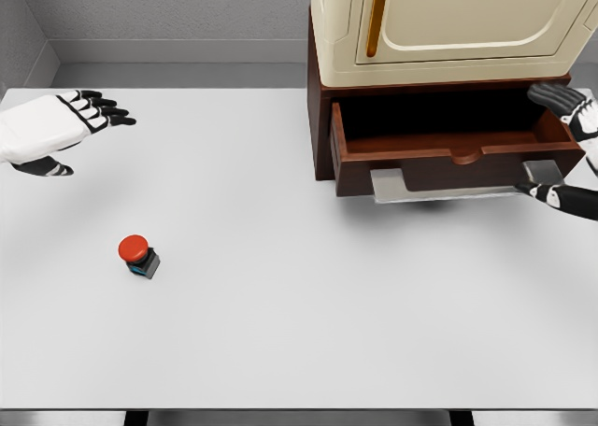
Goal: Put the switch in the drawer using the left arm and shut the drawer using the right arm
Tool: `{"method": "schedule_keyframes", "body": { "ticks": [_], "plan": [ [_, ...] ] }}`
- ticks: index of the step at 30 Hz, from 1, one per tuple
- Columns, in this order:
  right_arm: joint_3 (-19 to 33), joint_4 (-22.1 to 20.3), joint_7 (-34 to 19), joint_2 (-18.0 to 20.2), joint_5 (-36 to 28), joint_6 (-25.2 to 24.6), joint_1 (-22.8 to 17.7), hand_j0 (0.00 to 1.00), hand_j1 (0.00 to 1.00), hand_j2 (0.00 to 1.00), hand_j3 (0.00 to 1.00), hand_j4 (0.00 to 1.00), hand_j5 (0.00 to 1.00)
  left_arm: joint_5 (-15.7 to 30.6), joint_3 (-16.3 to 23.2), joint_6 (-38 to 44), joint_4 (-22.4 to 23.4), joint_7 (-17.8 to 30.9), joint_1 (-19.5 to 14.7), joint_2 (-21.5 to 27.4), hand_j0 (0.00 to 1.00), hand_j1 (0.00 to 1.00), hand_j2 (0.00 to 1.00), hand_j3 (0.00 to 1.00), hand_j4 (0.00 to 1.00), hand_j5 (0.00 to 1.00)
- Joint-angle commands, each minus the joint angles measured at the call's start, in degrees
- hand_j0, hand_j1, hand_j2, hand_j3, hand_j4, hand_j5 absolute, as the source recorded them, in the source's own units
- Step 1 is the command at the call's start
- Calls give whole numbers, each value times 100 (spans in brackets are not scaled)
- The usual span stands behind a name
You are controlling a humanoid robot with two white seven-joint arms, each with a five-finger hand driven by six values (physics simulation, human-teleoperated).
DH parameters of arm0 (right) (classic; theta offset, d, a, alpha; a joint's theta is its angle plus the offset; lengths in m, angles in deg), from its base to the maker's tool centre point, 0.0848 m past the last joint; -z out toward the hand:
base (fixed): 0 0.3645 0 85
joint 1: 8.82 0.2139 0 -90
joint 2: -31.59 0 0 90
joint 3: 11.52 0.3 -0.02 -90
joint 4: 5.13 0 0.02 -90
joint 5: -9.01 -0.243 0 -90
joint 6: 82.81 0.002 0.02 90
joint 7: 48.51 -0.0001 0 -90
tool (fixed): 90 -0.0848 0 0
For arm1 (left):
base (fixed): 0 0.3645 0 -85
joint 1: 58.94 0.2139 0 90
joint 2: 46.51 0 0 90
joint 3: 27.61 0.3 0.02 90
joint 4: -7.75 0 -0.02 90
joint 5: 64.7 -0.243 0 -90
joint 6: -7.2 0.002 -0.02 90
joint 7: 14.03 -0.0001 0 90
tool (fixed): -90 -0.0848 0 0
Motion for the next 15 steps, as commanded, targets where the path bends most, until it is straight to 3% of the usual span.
{"method": "schedule_keyframes", "body": {
  "ticks": [1, 7, 12, 15],
  "plan": [
    [-25, -2, 15, 2, -24, 1, 9, 100, 100, 100, 100, 100, 100, 28, 2, 6, -21, 23, 0, 54, 100, 100, 100, 100, 100, 100],
    [-25, -2, 24, -16, -42, 1, -9, 100, 100, 100, 100, 100, 100, -394, 54, 6, -504, 93, 9, 273, 100, 100, 100, 100, 100, 100],
    [-25, -2, 33, -78, -50, 1, -26, 100, 100, 100, 100, 100, 100, -376, 723, 6, -777, 181, 53, 555, 100, 100, 100, 100, 100, 100],
    [-25, -2, 42, -78, -59, 1, -35, 100, 100, 100, 100, 100, 100, -367, 723, 6, -803, 172, 97, 625, 100, 100, 100, 100, 100, 100]
  ]
}}
